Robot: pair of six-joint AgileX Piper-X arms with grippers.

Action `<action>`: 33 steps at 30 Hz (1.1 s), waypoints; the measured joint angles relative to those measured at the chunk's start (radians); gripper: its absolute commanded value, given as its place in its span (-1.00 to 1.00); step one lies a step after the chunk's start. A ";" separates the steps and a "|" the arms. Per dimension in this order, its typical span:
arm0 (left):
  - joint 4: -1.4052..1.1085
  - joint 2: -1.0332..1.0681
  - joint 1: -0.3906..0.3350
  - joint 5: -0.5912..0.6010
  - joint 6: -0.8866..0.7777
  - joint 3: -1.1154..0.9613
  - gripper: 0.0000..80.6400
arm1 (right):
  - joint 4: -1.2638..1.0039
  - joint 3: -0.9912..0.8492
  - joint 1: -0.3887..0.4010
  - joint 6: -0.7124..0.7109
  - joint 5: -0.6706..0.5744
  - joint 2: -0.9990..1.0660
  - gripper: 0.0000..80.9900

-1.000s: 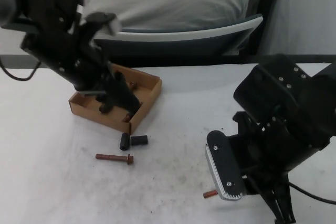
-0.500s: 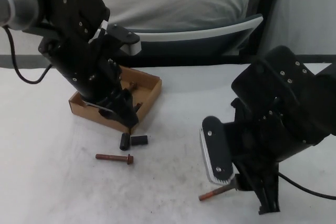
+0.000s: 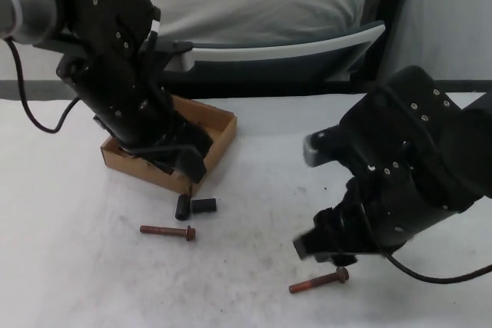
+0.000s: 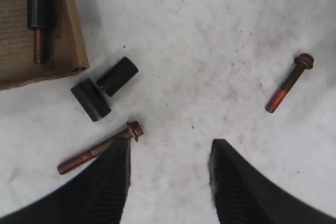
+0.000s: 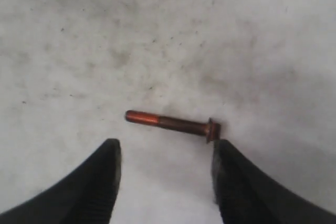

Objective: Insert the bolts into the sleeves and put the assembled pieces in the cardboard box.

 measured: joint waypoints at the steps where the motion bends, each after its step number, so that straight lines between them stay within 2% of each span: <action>1: -0.003 0.000 0.000 0.000 -0.033 0.000 0.11 | 0.009 0.000 0.000 0.074 -0.027 0.000 0.19; 4: -0.008 0.000 0.000 -0.013 -0.137 0.000 0.11 | 0.021 0.000 0.000 0.258 -0.097 0.000 0.19; 5: -0.008 0.000 0.000 -0.025 -0.168 0.000 0.11 | 0.021 0.000 0.000 0.258 -0.101 0.000 0.19; 10: -0.008 0.000 0.000 -0.089 -0.285 0.000 0.11 | 0.020 0.000 0.000 0.484 -0.208 0.070 0.19; 13: -0.008 0.000 0.000 -0.124 -0.333 0.000 0.11 | 0.020 0.000 0.000 0.545 -0.222 0.092 0.19; 20: -0.024 0.000 0.000 -0.150 -0.372 0.031 0.11 | -0.021 0.000 0.000 0.740 -0.166 0.097 0.19; 25: -0.038 0.000 0.000 -0.150 -0.405 0.158 0.11 | -0.072 0.000 0.000 0.902 -0.113 0.097 0.18; 30: -0.044 0.000 0.000 -0.150 -0.412 0.215 0.11 | -0.087 0.000 0.000 1.068 -0.044 0.097 0.01; 31: -0.047 0.000 0.000 -0.150 -0.412 0.222 0.11 | -0.087 0.000 0.000 1.144 -0.013 0.097 0.00; 33: -0.063 0.000 0.000 -0.150 -0.416 0.230 0.11 | -0.087 0.000 0.000 1.186 0.011 0.097 0.00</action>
